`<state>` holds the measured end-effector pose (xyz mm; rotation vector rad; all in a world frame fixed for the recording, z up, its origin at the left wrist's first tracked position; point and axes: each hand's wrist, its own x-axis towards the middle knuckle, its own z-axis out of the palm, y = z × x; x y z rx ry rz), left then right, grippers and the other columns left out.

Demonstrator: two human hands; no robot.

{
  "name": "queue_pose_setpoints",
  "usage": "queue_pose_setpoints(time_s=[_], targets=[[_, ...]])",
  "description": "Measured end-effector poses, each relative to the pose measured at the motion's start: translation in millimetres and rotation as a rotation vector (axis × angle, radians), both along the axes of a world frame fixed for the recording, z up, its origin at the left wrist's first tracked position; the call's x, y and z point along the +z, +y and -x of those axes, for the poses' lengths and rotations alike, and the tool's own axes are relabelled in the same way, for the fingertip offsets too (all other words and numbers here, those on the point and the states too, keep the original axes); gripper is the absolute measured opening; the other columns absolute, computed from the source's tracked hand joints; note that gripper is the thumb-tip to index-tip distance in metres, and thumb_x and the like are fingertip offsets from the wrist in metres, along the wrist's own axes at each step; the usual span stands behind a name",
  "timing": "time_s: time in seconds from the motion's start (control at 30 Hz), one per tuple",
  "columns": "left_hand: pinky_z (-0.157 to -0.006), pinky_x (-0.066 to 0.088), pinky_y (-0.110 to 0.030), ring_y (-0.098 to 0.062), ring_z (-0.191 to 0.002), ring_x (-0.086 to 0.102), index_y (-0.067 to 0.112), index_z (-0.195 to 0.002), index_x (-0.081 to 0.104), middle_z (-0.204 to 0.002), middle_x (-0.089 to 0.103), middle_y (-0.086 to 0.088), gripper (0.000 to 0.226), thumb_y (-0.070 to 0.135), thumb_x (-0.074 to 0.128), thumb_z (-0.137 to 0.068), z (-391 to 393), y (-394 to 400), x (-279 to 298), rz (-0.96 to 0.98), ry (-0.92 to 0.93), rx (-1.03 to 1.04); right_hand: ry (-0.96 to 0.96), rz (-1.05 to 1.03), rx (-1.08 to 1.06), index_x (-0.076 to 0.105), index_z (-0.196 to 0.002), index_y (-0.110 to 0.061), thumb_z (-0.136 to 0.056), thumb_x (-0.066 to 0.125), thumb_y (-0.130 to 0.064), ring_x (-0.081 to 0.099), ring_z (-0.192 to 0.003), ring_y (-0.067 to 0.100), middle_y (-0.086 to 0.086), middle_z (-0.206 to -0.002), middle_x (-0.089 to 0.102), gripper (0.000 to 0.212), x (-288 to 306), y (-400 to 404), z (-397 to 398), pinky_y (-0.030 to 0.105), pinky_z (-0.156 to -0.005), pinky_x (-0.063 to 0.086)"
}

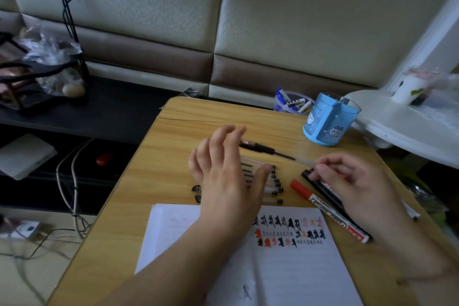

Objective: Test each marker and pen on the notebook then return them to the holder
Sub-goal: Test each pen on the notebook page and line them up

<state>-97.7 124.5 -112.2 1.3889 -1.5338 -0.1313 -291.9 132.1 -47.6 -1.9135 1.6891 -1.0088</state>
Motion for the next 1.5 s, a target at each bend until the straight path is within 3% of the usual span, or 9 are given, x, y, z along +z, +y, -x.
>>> queue_pose_setpoints(time_s=[0.1, 0.23, 0.4, 0.53, 0.77, 0.9, 1.03, 1.27, 1.5], targets=[[-0.099, 0.031, -0.053, -0.021, -0.118, 0.043, 0.028, -0.109, 0.065, -0.117, 0.058, 0.010, 0.032, 0.051, 0.048, -0.094, 2, 3, 1, 0.100, -0.211, -0.084, -0.406, -0.033, 0.069, 0.070, -0.081, -0.023, -0.074, 0.072, -0.048, 0.066, -0.064, 0.005, 0.003, -0.078, 0.074, 0.026, 4, 30, 12, 0.015, -0.054, 0.050], [-0.076, 0.044, -0.042, -0.023, -0.080, 0.056, 0.016, -0.094, 0.067, -0.086, 0.063, 0.003, 0.038, 0.043, 0.041, -0.100, 6, 6, 4, 0.180, -0.385, -0.431, -0.725, -0.114, 0.200, 0.068, -0.078, -0.019, -0.060, 0.078, -0.063, 0.061, -0.063, 0.026, 0.014, -0.068, 0.066, 0.049, -6, 50, 12, 0.033, -0.056, 0.049], [-0.063, 0.047, -0.040, -0.027, -0.072, 0.060, 0.022, -0.094, 0.060, -0.083, 0.065, 0.003, 0.021, 0.032, 0.042, -0.101, 7, 15, 7, 0.047, -0.457, -0.777, -0.656, -0.238, 0.265, 0.059, -0.077, -0.005, -0.073, 0.073, -0.030, 0.061, -0.059, 0.021, 0.015, -0.066, 0.067, 0.028, -30, 51, -5, 0.025, -0.054, 0.047], [-0.056, 0.048, -0.036, -0.020, -0.067, 0.065, 0.033, -0.103, 0.061, -0.086, 0.071, 0.009, 0.019, 0.040, 0.043, -0.103, 5, 16, 9, 0.019, -0.409, -0.873, -0.602, -0.254, 0.366, 0.060, -0.075, -0.013, -0.077, 0.069, -0.025, 0.063, -0.061, 0.019, 0.012, -0.064, 0.066, 0.015, -29, 49, 7, 0.026, -0.059, 0.048], [-0.055, 0.039, -0.031, -0.005, -0.055, 0.046, 0.033, -0.123, 0.045, -0.061, 0.049, 0.007, 0.031, 0.045, 0.040, -0.095, 3, 16, 6, -0.068, -0.191, -0.775, -0.527, -0.209, 0.301, 0.074, -0.094, -0.022, -0.077, 0.074, -0.043, 0.071, -0.078, 0.028, 0.015, -0.088, 0.075, 0.027, -16, 53, 30, 0.035, -0.062, 0.057], [-0.064, 0.043, -0.042, -0.015, -0.069, 0.051, 0.028, -0.121, 0.038, -0.083, 0.053, 0.006, 0.022, 0.022, 0.035, -0.100, 0, 14, 5, -0.125, -0.010, -0.730, -0.373, -0.037, 0.063, 0.065, -0.066, -0.013, -0.069, 0.073, -0.034, 0.054, -0.041, 0.014, 0.010, -0.054, 0.065, 0.022, -44, 63, 30, 0.022, -0.040, 0.043], [-0.069, 0.047, -0.031, -0.012, -0.079, 0.058, 0.025, -0.120, 0.037, -0.095, 0.061, 0.010, 0.023, 0.015, 0.040, -0.099, 2, 12, 1, -0.160, 0.059, -0.726, -0.298, 0.115, -0.055, 0.050, -0.056, -0.022, -0.079, 0.068, -0.047, 0.038, -0.035, 0.009, 0.004, -0.042, 0.047, 0.039, -66, 61, 32, 0.021, -0.037, 0.030], [-0.071, 0.050, -0.029, -0.017, -0.078, 0.060, 0.030, -0.103, 0.043, -0.097, 0.067, 0.011, 0.030, 0.001, 0.050, -0.098, 2, 13, 4, -0.223, 0.121, -0.745, -0.322, 0.105, -0.063, 0.048, -0.055, -0.021, -0.079, 0.065, -0.036, 0.035, -0.037, 0.008, 0.007, -0.044, 0.044, 0.033, -71, 57, 33, 0.023, -0.038, 0.028], [-0.067, 0.042, -0.011, -0.012, -0.077, 0.060, 0.020, -0.105, 0.052, -0.091, 0.066, 0.011, 0.016, 0.006, 0.052, -0.098, 2, 11, 2, -0.213, 0.094, -0.729, -0.226, 0.125, -0.068, 0.046, -0.056, -0.012, -0.084, 0.068, -0.009, 0.037, -0.035, 0.007, 0.004, -0.044, 0.046, 0.036, -74, 54, 35, 0.020, -0.036, 0.030]])
